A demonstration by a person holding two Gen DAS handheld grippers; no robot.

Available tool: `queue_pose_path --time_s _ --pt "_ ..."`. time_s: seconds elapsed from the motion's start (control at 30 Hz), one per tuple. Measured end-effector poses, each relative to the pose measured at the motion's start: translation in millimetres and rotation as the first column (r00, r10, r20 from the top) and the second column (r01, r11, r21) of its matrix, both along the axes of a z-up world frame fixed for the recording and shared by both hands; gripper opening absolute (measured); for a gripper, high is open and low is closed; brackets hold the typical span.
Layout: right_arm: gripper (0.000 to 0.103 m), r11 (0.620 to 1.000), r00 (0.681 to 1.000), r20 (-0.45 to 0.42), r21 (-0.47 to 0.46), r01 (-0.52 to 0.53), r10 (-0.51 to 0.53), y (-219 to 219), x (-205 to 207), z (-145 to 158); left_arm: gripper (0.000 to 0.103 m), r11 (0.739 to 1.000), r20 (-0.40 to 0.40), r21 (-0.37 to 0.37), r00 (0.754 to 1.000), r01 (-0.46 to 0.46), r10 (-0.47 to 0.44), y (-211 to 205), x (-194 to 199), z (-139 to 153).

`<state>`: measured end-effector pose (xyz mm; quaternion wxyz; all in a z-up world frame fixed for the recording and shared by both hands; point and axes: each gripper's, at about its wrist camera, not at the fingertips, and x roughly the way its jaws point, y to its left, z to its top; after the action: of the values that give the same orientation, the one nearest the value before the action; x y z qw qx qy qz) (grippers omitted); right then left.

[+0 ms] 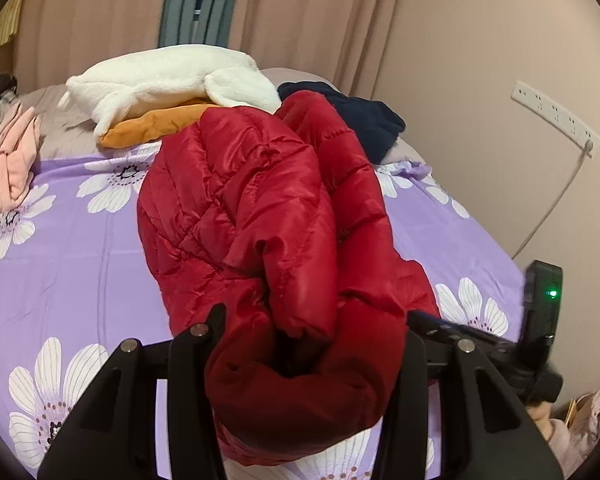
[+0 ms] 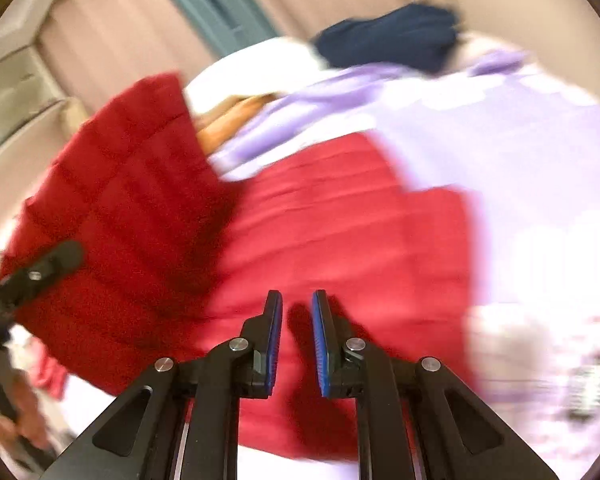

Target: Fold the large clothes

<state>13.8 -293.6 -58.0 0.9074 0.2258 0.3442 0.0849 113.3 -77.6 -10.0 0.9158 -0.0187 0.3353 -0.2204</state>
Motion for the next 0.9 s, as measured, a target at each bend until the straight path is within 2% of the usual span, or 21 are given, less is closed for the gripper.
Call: queue_pose_path --time_s 0.1,0.23,0.3,0.4,0.43,0.5,0.53,0.57,0.67,0.77,0.83,0.9 --pt "0.014 0.998 0.998 -0.038 0.048 0.046 -0.044 -22.3 -10.9 -14.6 0.044 0.999 0.01 0.038 0.999 0.036 -0.036 -19.5 -1.6 -2.6" --pt "0.014 0.983 0.995 -0.098 0.178 0.043 -0.026 -32.1 -5.5 -43.6 0.045 0.988 0.013 0.106 0.994 0.108 -0.11 -52.3 -7.0 -12.2" --pt "0.014 0.955 0.993 -0.114 0.294 0.048 -0.015 -40.4 -4.2 -55.9 0.048 0.977 -0.011 0.15 0.989 0.149 -0.149 -69.5 -6.4 -23.5" --pt "0.014 0.877 0.993 -0.118 0.477 0.06 -0.003 -59.2 -9.7 -70.9 0.058 0.958 -0.063 0.19 0.976 0.216 -0.208 -87.3 -3.0 -43.3" --pt "0.017 0.857 0.993 -0.115 0.512 0.058 0.001 -63.7 -11.7 -72.4 0.063 0.954 -0.076 0.19 0.973 0.23 -0.22 -89.3 -1.6 -47.5" --pt "0.035 0.807 0.996 -0.085 0.59 0.04 0.012 -74.1 -19.1 -72.7 0.072 0.949 -0.099 0.175 0.964 0.262 -0.248 -90.4 0.2 -51.5" --pt "0.053 0.783 0.998 -0.062 0.621 0.027 0.015 -76.7 -22.9 -69.7 0.077 0.948 -0.102 0.166 0.961 0.27 -0.256 -90.9 0.0 -51.0" --pt "0.067 0.772 0.999 -0.047 0.635 0.021 0.012 -75.3 -24.6 -66.7 0.079 0.948 -0.107 0.154 0.959 0.278 -0.264 -91.1 -0.4 -50.4" --pt "0.07 0.775 1.0 0.005 0.632 -0.02 0.022 -72.2 -19.4 -46.3 0.081 0.946 -0.123 0.139 0.953 0.293 -0.277 -92.5 -1.5 -49.6" --pt "0.073 0.773 0.994 0.052 0.624 -0.109 0.098 -58.5 -1.9 -16.9 0.081 0.942 -0.125 0.143 0.95 0.304 -0.287 -94.1 -6.4 -49.3" --pt "0.076 0.797 0.985 0.061 0.58 -0.167 0.162 -48.2 15.5 2.4 0.081 0.941 -0.128 0.143 0.948 0.307 -0.29 -93.4 -7.6 -49.9" --pt "0.076 0.844 0.977 0.053 0.496 -0.206 0.208 -30.4 34.5 19.6 0.081 0.942 -0.132 0.138 0.948 0.307 -0.29 -92.9 -8.3 -50.2"
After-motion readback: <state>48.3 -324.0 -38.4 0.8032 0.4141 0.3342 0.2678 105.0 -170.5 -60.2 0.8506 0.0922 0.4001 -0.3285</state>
